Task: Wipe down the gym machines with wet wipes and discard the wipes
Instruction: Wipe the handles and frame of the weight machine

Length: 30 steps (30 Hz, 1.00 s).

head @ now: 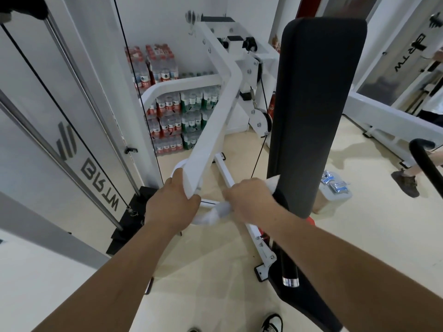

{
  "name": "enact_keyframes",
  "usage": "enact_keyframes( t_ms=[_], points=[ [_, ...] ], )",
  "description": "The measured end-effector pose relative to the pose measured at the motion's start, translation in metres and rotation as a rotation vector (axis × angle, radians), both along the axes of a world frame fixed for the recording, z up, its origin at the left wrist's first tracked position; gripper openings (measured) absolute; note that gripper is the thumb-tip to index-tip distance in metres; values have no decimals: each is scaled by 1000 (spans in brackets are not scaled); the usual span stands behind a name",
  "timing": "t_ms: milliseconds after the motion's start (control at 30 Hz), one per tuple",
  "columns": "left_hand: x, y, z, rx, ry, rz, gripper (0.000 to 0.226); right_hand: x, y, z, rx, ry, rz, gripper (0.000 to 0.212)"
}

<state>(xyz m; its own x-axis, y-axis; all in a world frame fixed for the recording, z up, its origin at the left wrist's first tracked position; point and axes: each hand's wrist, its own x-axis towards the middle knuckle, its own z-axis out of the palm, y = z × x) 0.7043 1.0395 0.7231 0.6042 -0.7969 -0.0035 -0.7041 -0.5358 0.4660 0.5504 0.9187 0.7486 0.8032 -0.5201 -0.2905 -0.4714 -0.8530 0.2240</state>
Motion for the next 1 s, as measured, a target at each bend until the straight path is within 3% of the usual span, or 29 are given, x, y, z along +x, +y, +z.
enact_keyframes(
  t_ms=[100,200,367,500,733,800,900,1000],
  points=[
    [-1,-1,-1,-4,-20,8,58,-22,-33,14,81,-9,-289,21],
    [-2,-3,-2,-1,-52,28,57,-20,-32,10,68,3,-335,19],
    [-2,-5,-2,6,-60,29,57,13,16,-4,-85,23,-58,12],
    [-1,-2,-1,5,-26,22,59,24,40,-12,-8,-22,173,16],
    [0,-3,-2,0,-36,15,55,-24,-37,16,122,0,-302,14],
    [-2,-5,-3,-1,-52,29,56,-20,-31,11,115,-15,-328,12],
    [-3,-5,-1,7,-55,38,54,7,2,-3,-3,20,-195,4],
    [-2,-4,0,17,-37,32,56,28,43,-13,-64,-9,86,21]
  ],
)
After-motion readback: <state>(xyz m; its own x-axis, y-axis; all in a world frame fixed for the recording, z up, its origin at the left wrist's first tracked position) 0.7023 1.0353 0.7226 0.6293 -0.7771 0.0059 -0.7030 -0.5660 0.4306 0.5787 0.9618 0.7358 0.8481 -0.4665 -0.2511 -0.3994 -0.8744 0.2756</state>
